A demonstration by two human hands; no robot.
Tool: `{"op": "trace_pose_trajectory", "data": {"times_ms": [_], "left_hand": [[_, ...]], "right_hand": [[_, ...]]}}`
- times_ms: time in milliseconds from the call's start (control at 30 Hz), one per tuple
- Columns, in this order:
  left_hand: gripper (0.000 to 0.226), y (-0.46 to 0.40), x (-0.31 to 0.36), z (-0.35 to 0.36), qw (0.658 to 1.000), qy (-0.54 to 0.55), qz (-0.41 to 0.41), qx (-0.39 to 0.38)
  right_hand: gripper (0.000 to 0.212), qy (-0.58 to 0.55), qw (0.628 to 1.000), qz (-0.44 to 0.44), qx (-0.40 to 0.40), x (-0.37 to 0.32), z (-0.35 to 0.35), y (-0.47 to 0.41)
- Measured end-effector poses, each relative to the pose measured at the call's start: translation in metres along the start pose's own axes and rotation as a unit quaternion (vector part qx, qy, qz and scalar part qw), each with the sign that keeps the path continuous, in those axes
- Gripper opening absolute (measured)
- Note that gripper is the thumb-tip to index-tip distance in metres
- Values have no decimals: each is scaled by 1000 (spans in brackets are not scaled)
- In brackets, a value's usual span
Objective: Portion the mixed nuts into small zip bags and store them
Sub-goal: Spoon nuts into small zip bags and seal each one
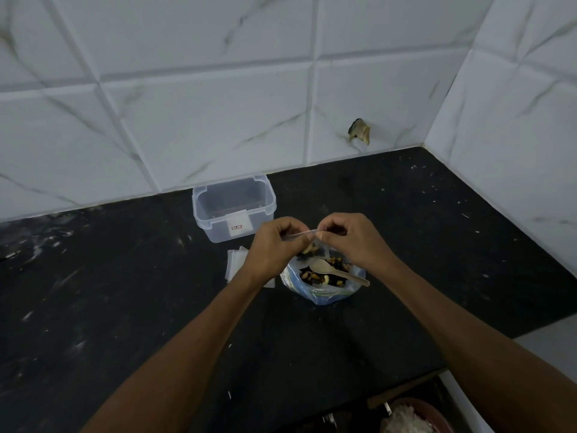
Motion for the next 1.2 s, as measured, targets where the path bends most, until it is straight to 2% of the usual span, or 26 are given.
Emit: {"op": "trace_pose_trajectory", "data": {"times_ms": [133,300,500,867,1200], "left_hand": [[8,2,-3,-4,1000,8,-4,7],[10,3,0,-5,1000,-2,-2,11],[6,3,-3,-5,1000,14,0,4],[6,3,-12,-15,999,18,-21,32],[8,5,-7,-10,999,44,-15,28]], "right_hand": [[15,1,1000,12,4,4,-3,0],[10,-40,999,10,-9,1,4,1],[10,-6,1000,4,-14,2,7,-1],[7,-25,999,37,-7,9,2,0],[10,-5,1000,16,-9,4,6,-1]]}}
Point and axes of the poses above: each hand's wrist, its own y-axis away from the middle knuckle, its own z-axis out of the palm, x = y × z, the point moved 10 cm from there along -y, towards the middle knuckle, and after that the axes turned 2 degrees about z, right-handed, at the moved point
